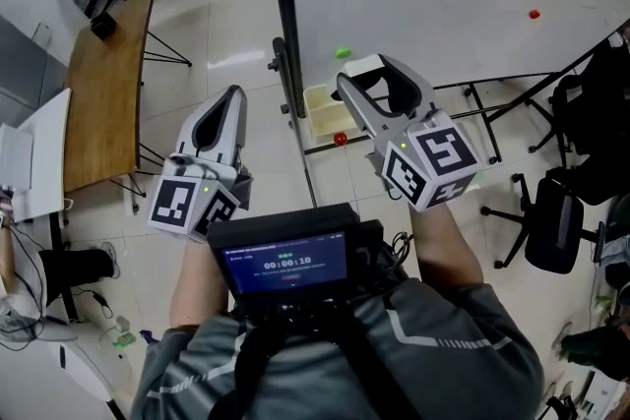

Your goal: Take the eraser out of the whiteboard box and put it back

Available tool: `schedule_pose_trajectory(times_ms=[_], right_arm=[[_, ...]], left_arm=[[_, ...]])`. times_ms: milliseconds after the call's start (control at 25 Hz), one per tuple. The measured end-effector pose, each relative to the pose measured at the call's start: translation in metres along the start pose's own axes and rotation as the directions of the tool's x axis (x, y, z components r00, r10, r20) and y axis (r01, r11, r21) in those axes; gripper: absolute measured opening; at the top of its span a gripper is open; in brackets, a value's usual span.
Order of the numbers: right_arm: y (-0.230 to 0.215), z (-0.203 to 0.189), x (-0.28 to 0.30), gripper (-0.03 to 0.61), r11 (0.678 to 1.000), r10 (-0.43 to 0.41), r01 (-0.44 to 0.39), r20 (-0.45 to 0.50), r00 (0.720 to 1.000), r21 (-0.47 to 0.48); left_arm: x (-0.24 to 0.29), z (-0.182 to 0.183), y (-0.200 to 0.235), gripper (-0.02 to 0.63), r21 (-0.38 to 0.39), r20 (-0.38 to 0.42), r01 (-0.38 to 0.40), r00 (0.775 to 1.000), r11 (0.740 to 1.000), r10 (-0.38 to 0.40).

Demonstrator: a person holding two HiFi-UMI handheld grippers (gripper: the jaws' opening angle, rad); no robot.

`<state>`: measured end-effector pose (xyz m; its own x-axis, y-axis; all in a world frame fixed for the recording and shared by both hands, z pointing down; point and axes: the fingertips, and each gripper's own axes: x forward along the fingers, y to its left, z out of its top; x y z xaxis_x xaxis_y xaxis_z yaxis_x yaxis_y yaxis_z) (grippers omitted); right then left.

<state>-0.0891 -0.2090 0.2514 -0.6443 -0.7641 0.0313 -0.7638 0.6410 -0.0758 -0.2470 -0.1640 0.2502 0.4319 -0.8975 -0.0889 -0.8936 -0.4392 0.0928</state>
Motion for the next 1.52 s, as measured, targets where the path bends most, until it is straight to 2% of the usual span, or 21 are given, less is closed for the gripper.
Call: schedule_pose_trajectory(times_ms=[240,520,760,880,1120,1520], right_arm=[[-0.010,0.005,0.012,0.284,1.000,-0.004,0.004,0.003,1.000,0.005],[-0.021,0.007,0.037,0.284,1.000,-0.005,0.005,0.001,1.000,0.013],[-0.020,0.004,0.055,0.284,1.000,0.003,-0.003,-0.009,1.000,-0.002],[-0.016,-0.006,0.064,0.284,1.000,0.015,-0.016,-0.024,1.000,-0.023],[-0.009,-0.031,0.073,0.284,0.999,0.037,-0.038,-0.058,0.998,-0.005],[-0.021,-0.089,0.076,0.284,0.999,0.027,-0.022,-0.129,0.991,0.041]], left_arm=[[0.009,-0.005,0.006,0.032,-0.019,-0.030,-0.039,0.999,0.999,0.038],[0.032,-0.015,0.022,0.032,0.011,-0.067,-0.074,0.995,0.997,0.075],[0.049,-0.026,0.033,0.032,0.007,-0.098,-0.070,0.993,0.998,0.070],[0.055,-0.038,0.037,0.032,-0.006,-0.114,-0.074,0.991,0.997,0.073],[0.059,-0.059,0.044,0.032,-0.033,-0.148,-0.080,0.986,0.996,0.074],[0.063,-0.099,0.047,0.032,-0.071,-0.208,-0.088,0.975,0.994,0.072]])
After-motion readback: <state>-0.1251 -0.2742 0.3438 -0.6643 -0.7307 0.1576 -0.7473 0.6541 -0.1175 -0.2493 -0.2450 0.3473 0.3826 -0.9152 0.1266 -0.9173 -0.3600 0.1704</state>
